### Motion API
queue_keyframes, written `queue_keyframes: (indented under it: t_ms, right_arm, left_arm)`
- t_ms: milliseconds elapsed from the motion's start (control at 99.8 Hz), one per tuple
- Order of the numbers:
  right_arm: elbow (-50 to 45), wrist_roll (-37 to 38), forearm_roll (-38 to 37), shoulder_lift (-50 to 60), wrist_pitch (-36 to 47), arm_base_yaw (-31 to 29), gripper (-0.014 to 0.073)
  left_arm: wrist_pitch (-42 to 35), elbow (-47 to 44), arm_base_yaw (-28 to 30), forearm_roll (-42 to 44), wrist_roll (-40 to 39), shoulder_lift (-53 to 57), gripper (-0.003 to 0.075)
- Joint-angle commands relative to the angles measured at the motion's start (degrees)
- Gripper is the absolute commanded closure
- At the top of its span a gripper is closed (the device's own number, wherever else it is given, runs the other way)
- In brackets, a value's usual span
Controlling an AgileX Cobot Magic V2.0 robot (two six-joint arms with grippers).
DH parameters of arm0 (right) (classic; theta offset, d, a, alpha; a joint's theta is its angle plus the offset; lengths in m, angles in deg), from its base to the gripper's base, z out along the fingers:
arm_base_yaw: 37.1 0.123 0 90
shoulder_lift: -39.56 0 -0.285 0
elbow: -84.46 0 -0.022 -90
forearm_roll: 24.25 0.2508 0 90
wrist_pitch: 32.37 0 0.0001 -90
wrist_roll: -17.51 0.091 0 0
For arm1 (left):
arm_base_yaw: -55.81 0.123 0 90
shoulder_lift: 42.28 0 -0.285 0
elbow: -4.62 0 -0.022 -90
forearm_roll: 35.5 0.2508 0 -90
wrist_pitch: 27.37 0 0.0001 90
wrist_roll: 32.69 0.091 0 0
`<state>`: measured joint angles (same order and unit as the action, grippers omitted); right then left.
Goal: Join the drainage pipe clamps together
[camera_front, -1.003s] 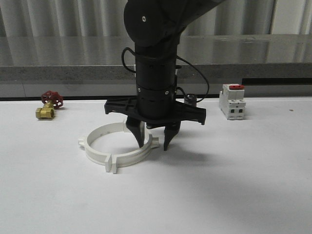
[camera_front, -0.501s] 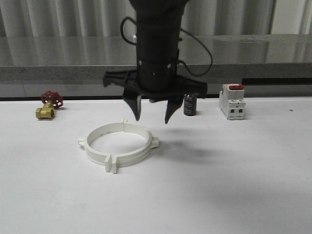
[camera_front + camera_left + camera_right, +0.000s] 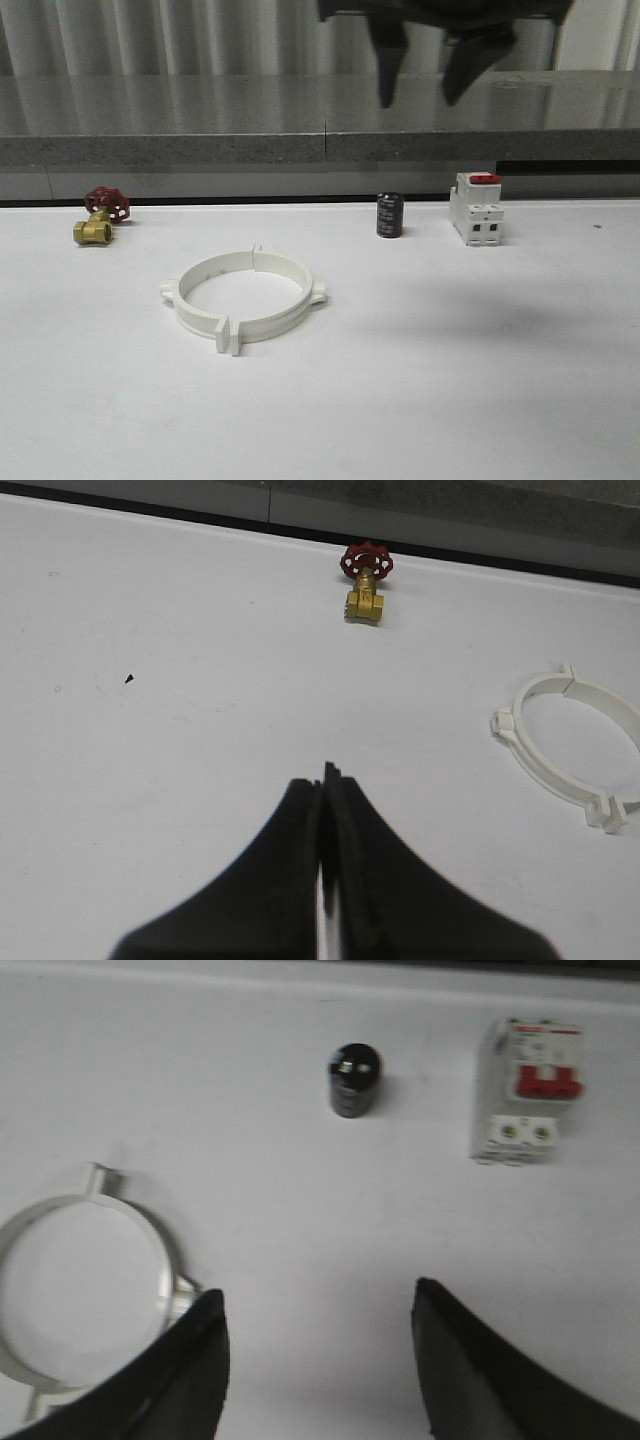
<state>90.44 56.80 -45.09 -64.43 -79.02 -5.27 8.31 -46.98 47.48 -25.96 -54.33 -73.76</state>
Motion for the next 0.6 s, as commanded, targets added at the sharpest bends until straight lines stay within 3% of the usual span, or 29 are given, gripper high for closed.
queue_keyframes:
  t_ms: [0, 321, 591]
  right_arm:
    - [-4.1, -2.8, -2.2, 8.4, 2.6, -3.1, 0.0172]
    - [-25.7, -5.0, -2.0, 31.9, 4.0, -13.0, 0.0172]
    - [-38.2, -5.0, -2.0, 49.7, 3.4, -13.7, 0.0179]
  left_arm:
    - [-3.8, 1.6, -0.2, 0.0, 0.1, -0.4, 0.0741]
    - [-3.8, 1.6, -0.2, 0.0, 0.1, -0.4, 0.0741]
    - [-3.8, 1.6, -0.2, 0.0, 0.1, -0.4, 0.0741]
